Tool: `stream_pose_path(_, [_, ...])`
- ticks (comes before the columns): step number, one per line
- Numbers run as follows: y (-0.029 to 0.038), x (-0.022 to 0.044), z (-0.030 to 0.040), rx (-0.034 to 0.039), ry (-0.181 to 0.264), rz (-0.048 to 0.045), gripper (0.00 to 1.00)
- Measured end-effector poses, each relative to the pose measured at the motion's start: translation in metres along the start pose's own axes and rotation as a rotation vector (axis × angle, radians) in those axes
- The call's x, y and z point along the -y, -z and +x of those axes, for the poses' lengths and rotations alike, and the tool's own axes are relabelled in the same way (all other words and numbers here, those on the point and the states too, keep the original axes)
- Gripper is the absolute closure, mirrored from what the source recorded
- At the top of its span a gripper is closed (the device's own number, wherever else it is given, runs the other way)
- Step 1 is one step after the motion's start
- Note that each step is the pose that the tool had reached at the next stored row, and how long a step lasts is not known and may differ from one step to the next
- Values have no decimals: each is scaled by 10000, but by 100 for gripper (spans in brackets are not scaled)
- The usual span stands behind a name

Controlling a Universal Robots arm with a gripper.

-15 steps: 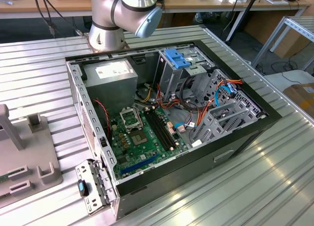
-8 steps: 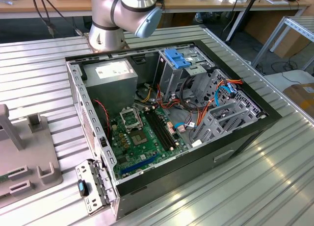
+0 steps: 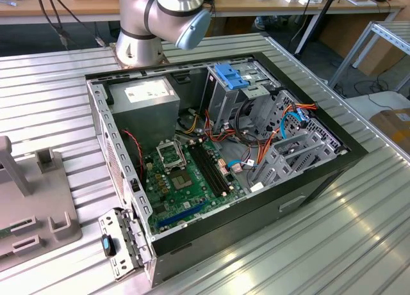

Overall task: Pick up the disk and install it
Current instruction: 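Reach for the disk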

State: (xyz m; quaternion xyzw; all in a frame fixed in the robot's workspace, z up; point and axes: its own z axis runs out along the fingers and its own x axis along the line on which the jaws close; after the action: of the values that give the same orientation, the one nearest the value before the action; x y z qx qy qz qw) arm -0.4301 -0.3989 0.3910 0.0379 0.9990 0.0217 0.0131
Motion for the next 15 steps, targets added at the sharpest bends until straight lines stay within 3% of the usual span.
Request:
stream_pose_path(12, [0, 0, 3, -1, 0, 0, 89])
stream_pose_path(15, [0, -9, 64, 0, -1, 0, 89])
